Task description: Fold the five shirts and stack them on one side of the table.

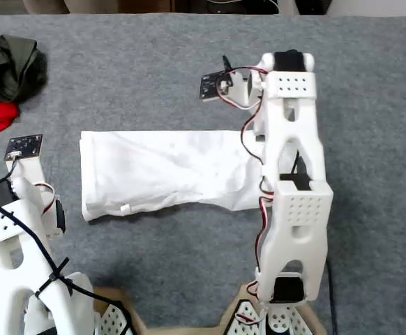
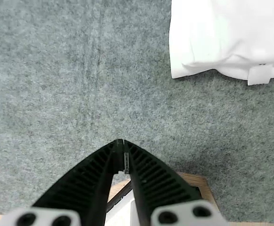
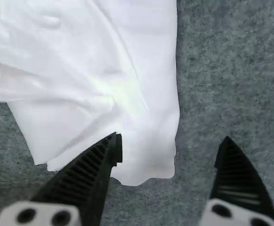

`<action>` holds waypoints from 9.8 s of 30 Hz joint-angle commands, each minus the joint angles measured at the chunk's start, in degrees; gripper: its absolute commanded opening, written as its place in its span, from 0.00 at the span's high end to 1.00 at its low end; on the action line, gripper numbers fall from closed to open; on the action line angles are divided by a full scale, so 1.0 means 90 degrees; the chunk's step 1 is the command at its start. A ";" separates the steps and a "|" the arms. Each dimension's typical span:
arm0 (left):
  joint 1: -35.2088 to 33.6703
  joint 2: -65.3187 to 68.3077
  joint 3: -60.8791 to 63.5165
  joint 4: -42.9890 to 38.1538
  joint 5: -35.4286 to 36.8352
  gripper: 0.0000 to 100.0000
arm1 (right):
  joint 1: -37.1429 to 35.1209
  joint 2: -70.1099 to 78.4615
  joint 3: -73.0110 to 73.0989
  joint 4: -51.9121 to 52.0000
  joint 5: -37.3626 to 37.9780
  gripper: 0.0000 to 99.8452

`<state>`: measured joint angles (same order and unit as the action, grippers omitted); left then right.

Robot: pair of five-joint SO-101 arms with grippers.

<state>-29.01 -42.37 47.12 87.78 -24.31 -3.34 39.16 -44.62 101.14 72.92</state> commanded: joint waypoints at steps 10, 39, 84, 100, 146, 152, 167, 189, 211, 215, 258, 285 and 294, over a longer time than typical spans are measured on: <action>-0.0029 -0.0073 -0.0293 0.0029 -0.0068 0.98 | 0.0142 -0.1958 0.0894 0.0137 -0.0869 0.96; -0.0020 -0.0063 -0.0254 0.0029 -0.0078 0.98 | -0.1568 -0.2437 0.5299 -0.2559 -0.0879 1.00; 0.3214 0.4625 -0.3595 -0.1416 0.1993 0.98 | -0.0337 -0.0757 0.1538 -0.1563 -0.1612 1.00; 0.3077 0.8650 -0.6291 -0.0586 0.1934 0.98 | 0.0806 0.0835 0.1509 -0.2237 -0.1534 1.00; 0.1397 0.6618 -0.5470 -0.0322 0.1836 0.74 | 0.0874 -0.0405 0.0513 -0.2120 -0.2774 1.00; 0.1387 0.7419 -0.5568 -0.0420 0.1133 0.75 | 0.0874 -0.0405 0.0513 -0.2120 -0.2774 1.00; 0.1426 0.8278 -0.5636 -0.0557 0.1182 0.78 | 0.0913 -0.0405 0.0523 -0.2198 -0.2774 1.00; 0.1475 0.8337 -0.9143 0.1368 0.1797 0.98 | 0.2759 -0.0904 -0.0513 -0.2002 -0.2393 1.00; 0.4952 0.8347 -1.0911 0.1446 0.2227 0.98 | 0.3248 -0.0425 -0.1158 -0.1973 -0.2100 1.00; 0.5744 0.8357 -1.1497 0.1436 0.2344 0.98 | 0.3365 -0.0337 -0.1324 -0.1973 -0.2100 1.00; 0.5402 0.9460 -1.3499 0.1436 0.3116 0.75 | 0.3170 -0.0317 -0.1363 -0.1778 -0.2129 1.00; 0.6681 1.0711 -1.2151 0.1446 0.3849 0.98 | 0.3101 -0.0317 -0.1411 -0.1651 -0.2120 1.00; 0.7179 0.9158 -1.0999 0.1446 0.3839 0.98 | 0.3101 -0.0317 -0.1411 -0.1651 -0.2120 1.00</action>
<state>33.58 48.26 -54.15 100.09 10.15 25.23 36.62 -54.11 86.46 53.32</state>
